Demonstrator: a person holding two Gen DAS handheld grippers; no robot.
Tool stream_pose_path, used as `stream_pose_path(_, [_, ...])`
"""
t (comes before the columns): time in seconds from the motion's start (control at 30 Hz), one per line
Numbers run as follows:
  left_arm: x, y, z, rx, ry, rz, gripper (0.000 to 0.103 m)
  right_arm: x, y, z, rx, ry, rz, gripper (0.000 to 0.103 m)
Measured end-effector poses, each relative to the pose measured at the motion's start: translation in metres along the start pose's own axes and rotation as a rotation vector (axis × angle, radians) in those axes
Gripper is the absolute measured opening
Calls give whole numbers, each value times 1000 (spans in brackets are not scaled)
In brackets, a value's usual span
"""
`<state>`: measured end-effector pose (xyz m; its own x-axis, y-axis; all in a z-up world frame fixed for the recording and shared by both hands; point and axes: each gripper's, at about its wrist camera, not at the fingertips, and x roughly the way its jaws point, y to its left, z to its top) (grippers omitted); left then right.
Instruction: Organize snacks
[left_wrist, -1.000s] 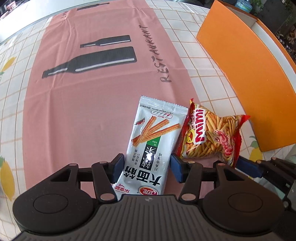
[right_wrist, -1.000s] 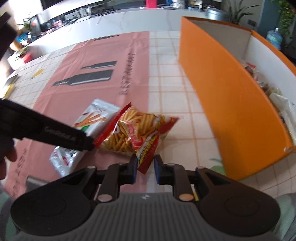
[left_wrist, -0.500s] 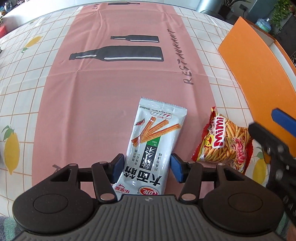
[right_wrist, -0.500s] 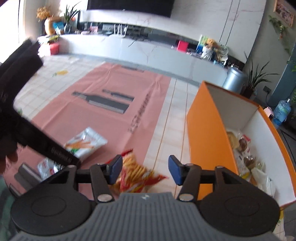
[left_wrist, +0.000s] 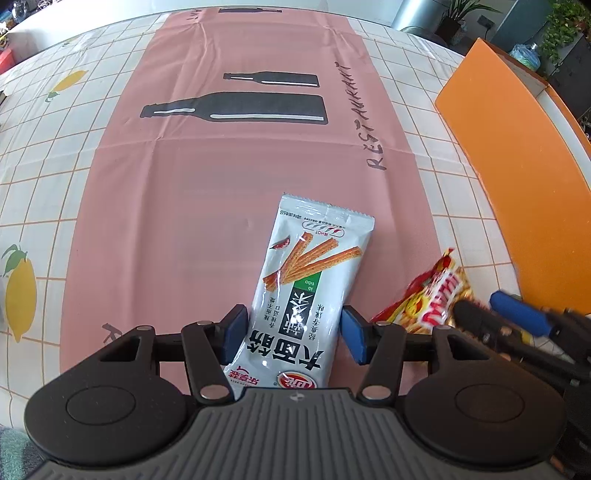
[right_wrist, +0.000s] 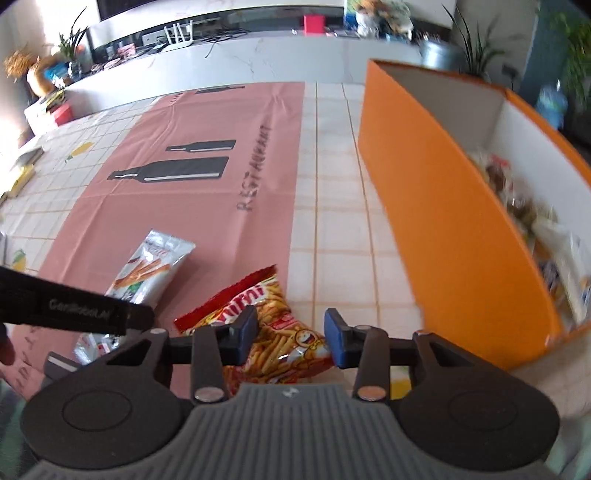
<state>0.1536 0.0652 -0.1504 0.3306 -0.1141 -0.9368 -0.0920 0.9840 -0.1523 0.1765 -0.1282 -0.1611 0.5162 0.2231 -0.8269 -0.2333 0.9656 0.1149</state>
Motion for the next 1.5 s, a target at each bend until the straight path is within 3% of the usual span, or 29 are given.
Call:
stream_pose_path(0.13, [-1, 2, 0, -9, 3, -13, 63, -1, 10, -3, -14, 16, 25, 38])
stream_pose_path(0.3, [-2, 5, -1, 10, 8, -34, 63, -8, 21, 6, -158, -14, 20, 40])
stream_pose_path(0.37, [-2, 7, -2, 20, 8, -46, 63, -13, 28, 10, -285, -25, 51, 54])
stream_pose_path(0.43, [-3, 8, -1, 23, 9, -53, 63, -16, 37, 11, -419, -23, 86, 75])
stream_pose_path(0.5, [-3, 6, -2, 41, 9, -47, 63, -15, 46, 11, -528, -3, 117, 86])
stream_pose_path(0.67, [-4, 6, -3, 64, 3, -51, 63, 8, 59, 8, -655, 67, 96, 86])
stream_pose_path(0.77, [-5, 8, -3, 68, -1, -60, 64, 24, 55, 7, -611, 125, 113, 82])
stream_pose_path(0.83, [-4, 8, -4, 76, -5, -59, 64, 31, 50, 6, -560, 152, 111, 73])
stream_pose_path(1.03, [-1, 0, -2, 144, 6, -35, 74, 32, 35, 6, -397, 157, 142, 58])
stream_pose_path(1.3, [7, -14, 3, 202, 0, 17, 85, 27, 26, 2, -219, 129, 83, 52])
stream_pose_path(1.5, [12, -26, -2, 262, -28, 70, 84, 23, 22, -5, -183, 119, 48, 52])
